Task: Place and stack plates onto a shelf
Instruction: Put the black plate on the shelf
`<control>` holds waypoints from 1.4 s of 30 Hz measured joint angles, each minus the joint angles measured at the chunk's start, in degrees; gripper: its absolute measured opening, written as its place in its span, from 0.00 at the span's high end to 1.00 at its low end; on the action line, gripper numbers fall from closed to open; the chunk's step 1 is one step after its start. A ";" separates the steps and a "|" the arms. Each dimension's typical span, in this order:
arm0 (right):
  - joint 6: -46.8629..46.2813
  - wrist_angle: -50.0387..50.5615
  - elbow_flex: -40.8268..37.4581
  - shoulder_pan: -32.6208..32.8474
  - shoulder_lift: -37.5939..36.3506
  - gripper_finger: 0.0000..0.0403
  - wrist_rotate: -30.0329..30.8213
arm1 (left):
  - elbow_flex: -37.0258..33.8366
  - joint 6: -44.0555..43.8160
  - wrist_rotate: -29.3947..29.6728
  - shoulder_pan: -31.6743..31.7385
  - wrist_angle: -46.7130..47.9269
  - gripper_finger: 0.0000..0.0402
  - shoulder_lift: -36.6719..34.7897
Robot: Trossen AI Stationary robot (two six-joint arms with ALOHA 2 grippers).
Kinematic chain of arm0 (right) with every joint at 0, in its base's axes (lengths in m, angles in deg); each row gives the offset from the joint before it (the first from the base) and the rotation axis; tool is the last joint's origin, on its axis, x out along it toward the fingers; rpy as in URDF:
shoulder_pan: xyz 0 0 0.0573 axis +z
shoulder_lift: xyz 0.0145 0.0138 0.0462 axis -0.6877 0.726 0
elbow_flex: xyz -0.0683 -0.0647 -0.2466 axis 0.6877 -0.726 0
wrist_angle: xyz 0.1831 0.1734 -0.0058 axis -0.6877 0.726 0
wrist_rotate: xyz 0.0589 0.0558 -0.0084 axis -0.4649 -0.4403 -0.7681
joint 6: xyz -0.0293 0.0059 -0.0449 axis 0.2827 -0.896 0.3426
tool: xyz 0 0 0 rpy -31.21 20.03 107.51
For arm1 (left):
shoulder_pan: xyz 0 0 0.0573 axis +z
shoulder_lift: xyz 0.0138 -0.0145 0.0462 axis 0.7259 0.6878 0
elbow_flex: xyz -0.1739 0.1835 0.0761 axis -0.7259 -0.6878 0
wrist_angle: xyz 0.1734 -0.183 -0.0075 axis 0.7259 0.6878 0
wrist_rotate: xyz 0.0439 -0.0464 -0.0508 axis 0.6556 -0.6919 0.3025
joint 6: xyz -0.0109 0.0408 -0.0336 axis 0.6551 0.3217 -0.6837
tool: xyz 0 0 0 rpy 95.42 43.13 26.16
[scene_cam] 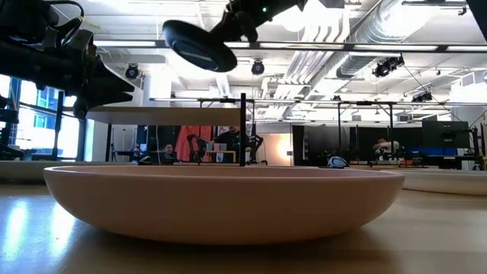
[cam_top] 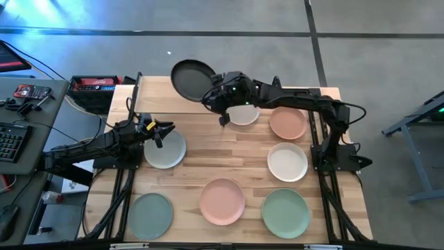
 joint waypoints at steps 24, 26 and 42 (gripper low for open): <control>5.00 5.10 -0.02 -2.22 7.98 1.00 1.29 | -0.01 -1.85 0.13 0.01 -0.02 0.73 0.00; 5.02 6.82 -0.02 -2.62 8.24 1.00 1.29 | 0.00 -1.85 0.13 0.01 -0.02 0.73 0.00; 6.19 9.68 -0.07 -3.32 8.27 1.00 1.18 | 0.00 -1.85 0.15 0.01 -0.02 0.73 0.00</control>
